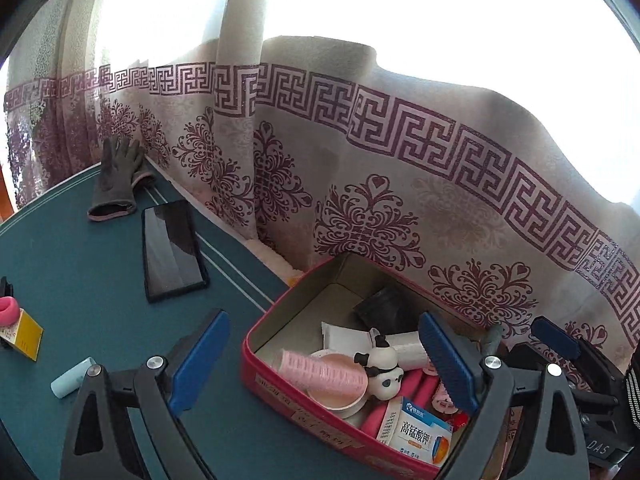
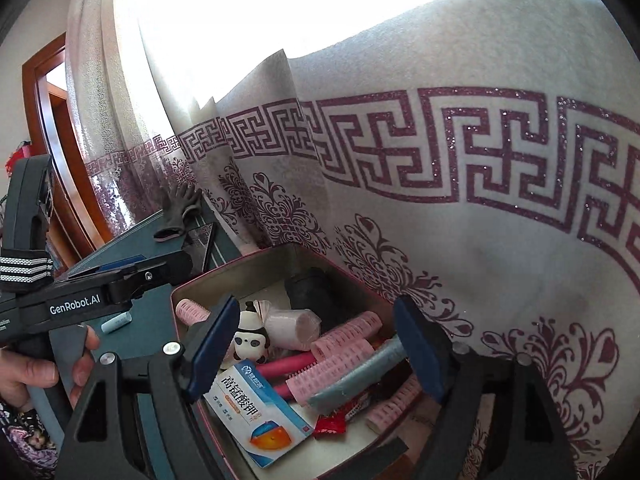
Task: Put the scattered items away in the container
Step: 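Lower the panda and tube into the red tin and open both tools, then move both open tools back to the items on the table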
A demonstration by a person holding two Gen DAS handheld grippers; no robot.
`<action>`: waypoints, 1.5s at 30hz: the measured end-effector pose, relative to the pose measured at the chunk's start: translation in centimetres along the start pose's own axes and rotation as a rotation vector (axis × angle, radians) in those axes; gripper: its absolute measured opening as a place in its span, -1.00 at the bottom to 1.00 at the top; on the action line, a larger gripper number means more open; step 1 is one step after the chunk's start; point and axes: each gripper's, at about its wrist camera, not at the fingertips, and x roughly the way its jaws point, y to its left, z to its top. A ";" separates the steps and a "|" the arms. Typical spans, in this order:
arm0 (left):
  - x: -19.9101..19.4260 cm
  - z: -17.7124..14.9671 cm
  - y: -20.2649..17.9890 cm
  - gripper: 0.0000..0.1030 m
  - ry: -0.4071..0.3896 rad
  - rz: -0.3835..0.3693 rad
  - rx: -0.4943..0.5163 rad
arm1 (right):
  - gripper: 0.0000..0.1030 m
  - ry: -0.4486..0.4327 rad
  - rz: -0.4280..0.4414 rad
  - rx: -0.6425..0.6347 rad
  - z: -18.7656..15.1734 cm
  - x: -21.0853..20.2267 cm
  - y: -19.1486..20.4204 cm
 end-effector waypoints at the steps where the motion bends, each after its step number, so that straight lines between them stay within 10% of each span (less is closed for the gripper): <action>1: 0.1 -0.1 0.7 0.88 0.005 0.007 -0.021 | 0.60 0.003 0.005 0.004 0.0 0.1 0.2; 32: -8.2 -7.8 24.9 0.98 -0.057 0.403 -0.460 | 0.87 0.156 0.149 -0.118 -2.6 4.5 12.9; 45: -5.8 -6.8 30.2 0.98 -0.062 0.476 -0.410 | 0.89 0.245 0.192 -0.182 -4.4 6.7 16.2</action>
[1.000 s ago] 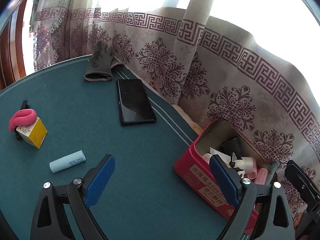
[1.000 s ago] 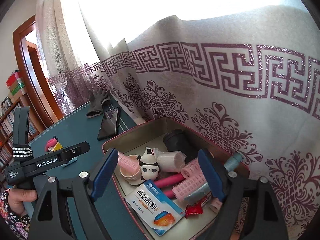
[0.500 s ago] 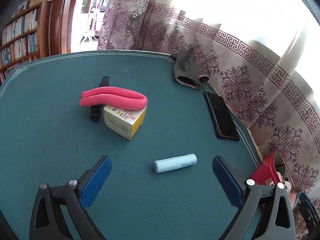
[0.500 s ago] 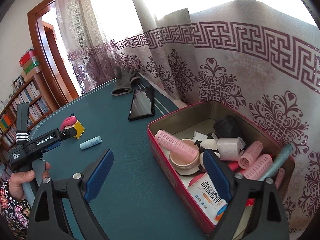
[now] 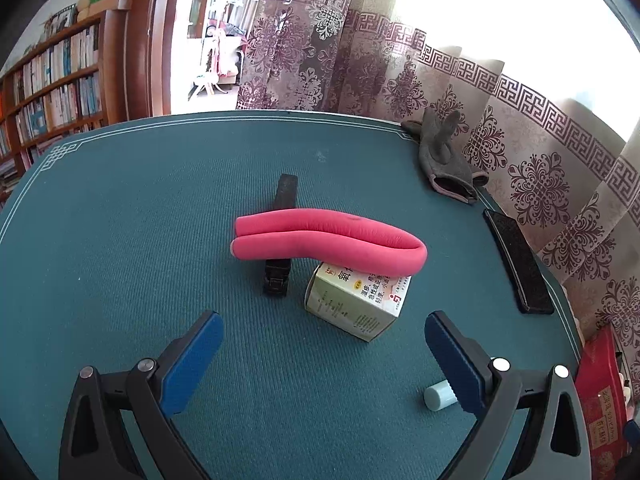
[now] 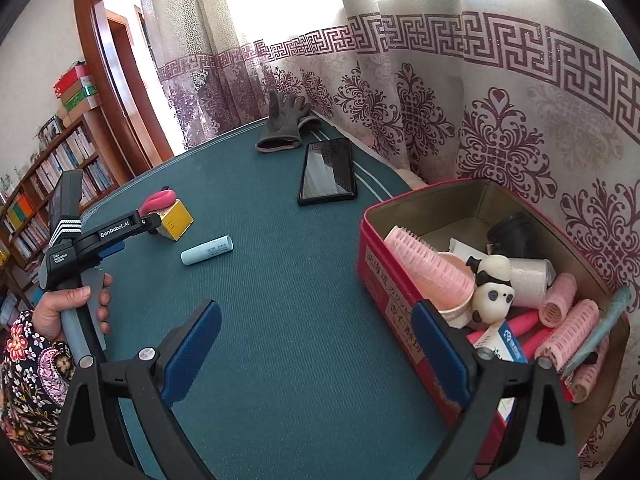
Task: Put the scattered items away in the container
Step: 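Move both open tools back to the items on the table, then grasp the ointment box with the left tool while the right tool grasps the pale blue tube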
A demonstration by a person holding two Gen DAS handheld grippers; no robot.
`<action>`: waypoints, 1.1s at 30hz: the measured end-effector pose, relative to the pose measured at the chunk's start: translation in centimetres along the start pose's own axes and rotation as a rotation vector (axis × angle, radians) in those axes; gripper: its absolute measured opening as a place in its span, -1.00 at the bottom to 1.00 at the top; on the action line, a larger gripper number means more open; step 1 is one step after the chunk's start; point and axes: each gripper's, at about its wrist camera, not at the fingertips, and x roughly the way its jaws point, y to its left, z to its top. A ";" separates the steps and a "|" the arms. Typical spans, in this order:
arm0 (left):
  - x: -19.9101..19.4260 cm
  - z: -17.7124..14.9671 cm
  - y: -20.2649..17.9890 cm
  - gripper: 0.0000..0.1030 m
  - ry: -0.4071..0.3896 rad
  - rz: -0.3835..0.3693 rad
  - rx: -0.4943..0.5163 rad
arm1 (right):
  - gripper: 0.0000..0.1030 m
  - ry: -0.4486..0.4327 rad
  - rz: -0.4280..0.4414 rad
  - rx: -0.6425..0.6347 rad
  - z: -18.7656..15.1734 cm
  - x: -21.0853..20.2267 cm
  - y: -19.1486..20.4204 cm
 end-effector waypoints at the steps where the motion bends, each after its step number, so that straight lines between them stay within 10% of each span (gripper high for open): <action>1: 0.3 0.2 -0.1 0.98 -0.001 0.000 0.012 | 0.89 0.008 0.004 -0.003 0.0 0.3 0.1; 14: 4.2 1.9 -1.1 0.98 0.003 -0.018 0.075 | 0.89 0.079 0.038 -0.017 0.1 3.5 1.5; 20: 3.6 1.1 -1.2 0.07 0.024 -0.078 0.097 | 0.89 0.084 0.046 -0.038 0.4 4.0 2.3; 33: -3.4 -5.1 0.9 0.06 0.058 -0.130 0.120 | 0.89 0.095 0.089 -0.073 0.4 4.7 4.4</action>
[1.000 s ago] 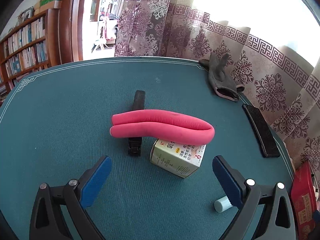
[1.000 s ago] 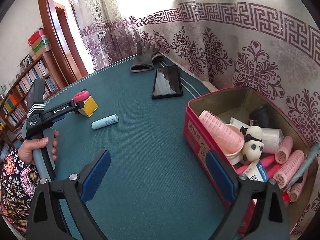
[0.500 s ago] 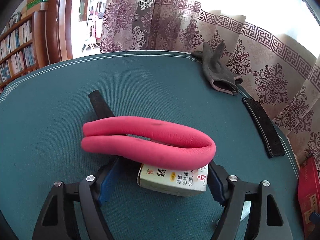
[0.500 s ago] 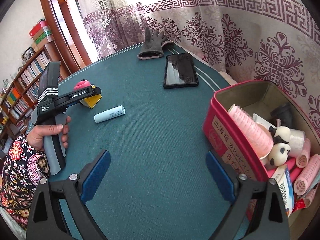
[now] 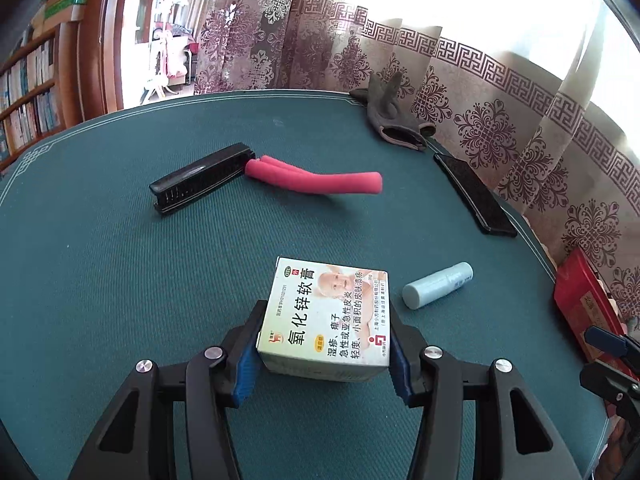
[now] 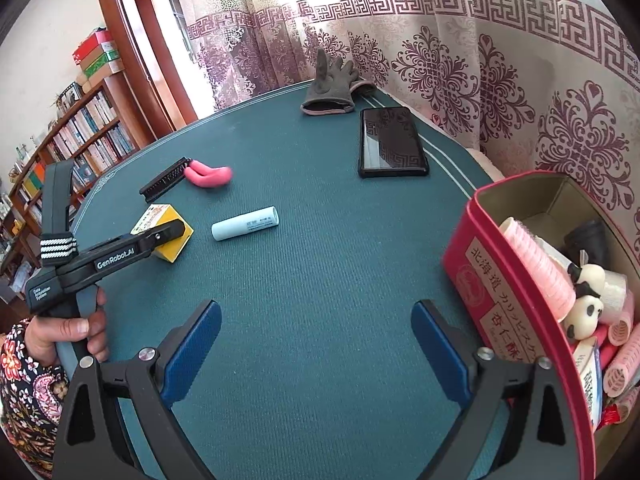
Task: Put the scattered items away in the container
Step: 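Grasp the ointment box with the left tool while the right tool grasps the pale blue tube, then carry the ointment box and pale blue tube toward the red tin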
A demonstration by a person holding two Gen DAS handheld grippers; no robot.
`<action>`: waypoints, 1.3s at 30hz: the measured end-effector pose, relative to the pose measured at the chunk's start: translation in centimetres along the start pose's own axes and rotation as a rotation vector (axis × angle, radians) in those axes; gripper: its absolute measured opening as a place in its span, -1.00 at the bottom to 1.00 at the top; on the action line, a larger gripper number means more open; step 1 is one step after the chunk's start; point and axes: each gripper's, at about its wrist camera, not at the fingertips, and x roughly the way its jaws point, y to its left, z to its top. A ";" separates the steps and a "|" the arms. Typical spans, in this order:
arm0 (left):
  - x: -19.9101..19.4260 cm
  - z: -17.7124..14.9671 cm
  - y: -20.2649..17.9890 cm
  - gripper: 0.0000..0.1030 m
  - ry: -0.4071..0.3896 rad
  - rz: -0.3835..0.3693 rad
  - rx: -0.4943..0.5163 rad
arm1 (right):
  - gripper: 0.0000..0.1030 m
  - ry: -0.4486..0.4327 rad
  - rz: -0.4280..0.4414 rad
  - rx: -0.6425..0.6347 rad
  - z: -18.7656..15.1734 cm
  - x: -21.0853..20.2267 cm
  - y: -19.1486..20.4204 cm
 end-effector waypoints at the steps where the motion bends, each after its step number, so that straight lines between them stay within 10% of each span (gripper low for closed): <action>1: -0.4 -0.5 0.3 0.06 0.001 0.004 -0.011 | 0.89 -0.003 0.006 -0.010 0.1 0.3 0.4; 26: -2.1 -2.9 2.3 0.06 -0.036 0.077 -0.063 | 0.84 0.077 -0.122 -0.228 5.1 12.6 8.0; 29: -1.7 -2.9 2.5 0.06 -0.020 0.072 -0.074 | 0.40 0.064 -0.126 -0.220 5.1 12.2 7.6; 39: -1.9 -3.1 2.4 0.06 -0.025 0.084 -0.068 | 0.39 0.028 -0.069 -0.105 4.1 8.4 5.9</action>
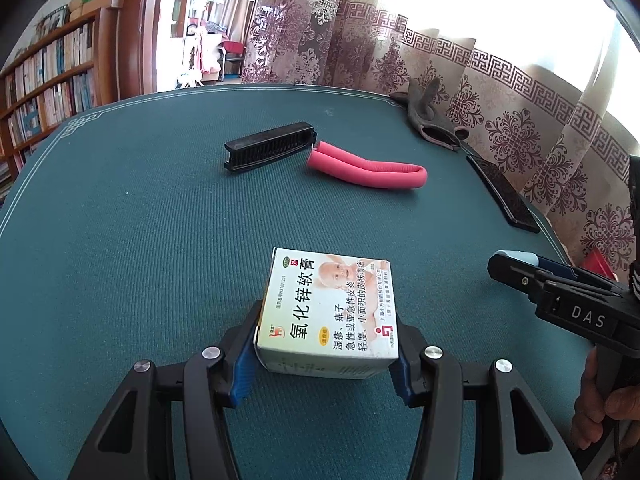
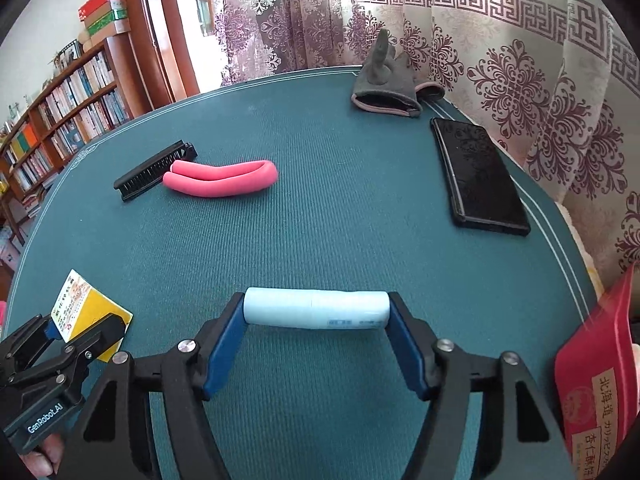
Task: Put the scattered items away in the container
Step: 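Carry the ointment box and pale blue tube toward the red tin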
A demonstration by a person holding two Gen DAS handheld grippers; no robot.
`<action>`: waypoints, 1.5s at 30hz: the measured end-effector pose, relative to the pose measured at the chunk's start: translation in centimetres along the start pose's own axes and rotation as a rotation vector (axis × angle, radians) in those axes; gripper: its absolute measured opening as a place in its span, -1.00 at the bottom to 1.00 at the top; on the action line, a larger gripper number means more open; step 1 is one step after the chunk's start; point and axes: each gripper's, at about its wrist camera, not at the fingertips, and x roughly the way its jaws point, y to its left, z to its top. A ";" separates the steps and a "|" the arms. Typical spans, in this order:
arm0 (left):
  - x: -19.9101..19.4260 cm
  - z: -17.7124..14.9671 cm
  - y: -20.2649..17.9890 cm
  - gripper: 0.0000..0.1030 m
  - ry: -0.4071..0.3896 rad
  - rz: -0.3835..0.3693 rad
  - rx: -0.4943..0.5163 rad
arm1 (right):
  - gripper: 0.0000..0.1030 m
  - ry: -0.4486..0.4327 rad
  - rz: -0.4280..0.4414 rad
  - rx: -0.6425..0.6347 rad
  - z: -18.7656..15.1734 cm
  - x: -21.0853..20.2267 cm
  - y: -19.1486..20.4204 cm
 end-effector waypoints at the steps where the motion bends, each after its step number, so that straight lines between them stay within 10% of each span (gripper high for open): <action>1: 0.0 0.0 0.0 0.06 -0.001 0.002 0.000 | 0.39 -0.006 0.002 0.003 -0.2 -0.5 -0.1; 45: -2.9 -1.6 -6.0 0.05 -0.060 -0.008 0.170 | 0.40 -0.184 -0.136 0.248 -5.7 -13.3 -9.7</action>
